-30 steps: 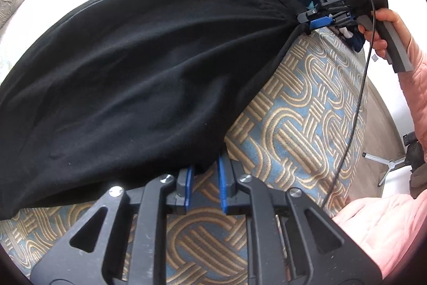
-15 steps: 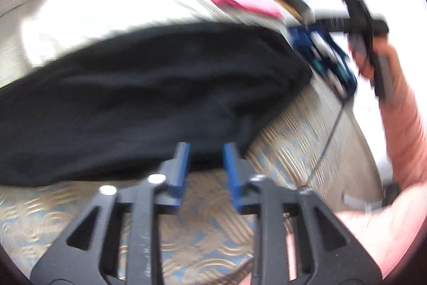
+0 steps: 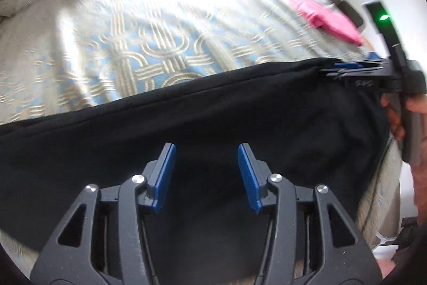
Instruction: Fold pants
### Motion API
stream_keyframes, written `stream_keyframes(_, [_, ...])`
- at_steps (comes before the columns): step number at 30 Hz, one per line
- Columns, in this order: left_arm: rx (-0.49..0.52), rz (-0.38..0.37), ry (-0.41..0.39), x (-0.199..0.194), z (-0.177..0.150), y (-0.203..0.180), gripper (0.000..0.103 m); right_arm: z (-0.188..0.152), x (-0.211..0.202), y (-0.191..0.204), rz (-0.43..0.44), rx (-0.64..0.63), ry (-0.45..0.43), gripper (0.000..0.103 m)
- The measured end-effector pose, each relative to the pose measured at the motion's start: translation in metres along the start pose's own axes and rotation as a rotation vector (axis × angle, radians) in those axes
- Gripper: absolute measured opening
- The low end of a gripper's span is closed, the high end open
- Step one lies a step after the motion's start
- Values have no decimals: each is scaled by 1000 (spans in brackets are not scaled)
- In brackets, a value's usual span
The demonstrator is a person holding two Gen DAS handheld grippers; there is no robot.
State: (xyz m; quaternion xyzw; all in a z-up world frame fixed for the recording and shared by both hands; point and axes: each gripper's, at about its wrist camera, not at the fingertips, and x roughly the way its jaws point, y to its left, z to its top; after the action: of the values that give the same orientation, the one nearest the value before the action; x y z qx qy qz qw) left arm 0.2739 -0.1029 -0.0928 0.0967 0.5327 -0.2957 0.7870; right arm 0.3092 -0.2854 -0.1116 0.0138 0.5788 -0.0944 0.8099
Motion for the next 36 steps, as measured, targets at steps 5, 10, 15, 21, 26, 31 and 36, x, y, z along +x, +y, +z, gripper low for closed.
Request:
stream_keyframes(5, [-28, 56, -34, 27, 27, 4, 50, 13, 12, -17, 45, 115, -42, 51])
stream_keyframes(10, [-29, 93, -86, 5, 28, 8, 50, 10, -7, -26, 73, 141, -34, 47])
stream_keyframes(15, [-93, 144, -234, -66, -10, 51, 51, 5, -47, -10, 127, 64, -48, 49])
stream_keyframes(21, [-439, 319, -361, -142, -103, 168, 64, 18, -78, 101, 237, -204, -93, 52])
stream_keyframes(26, [-811, 238, -395, -163, -191, 260, 63, 29, -83, 233, 340, -461, -98, 53])
stream_keyframes(31, [-808, 229, -444, -160, -208, 278, 61, 52, -84, 374, 483, -654, -70, 53])
stream_keyframes(36, [-752, 238, -433, -155, -202, 284, 54, 68, -87, 476, 491, -747, -137, 53])
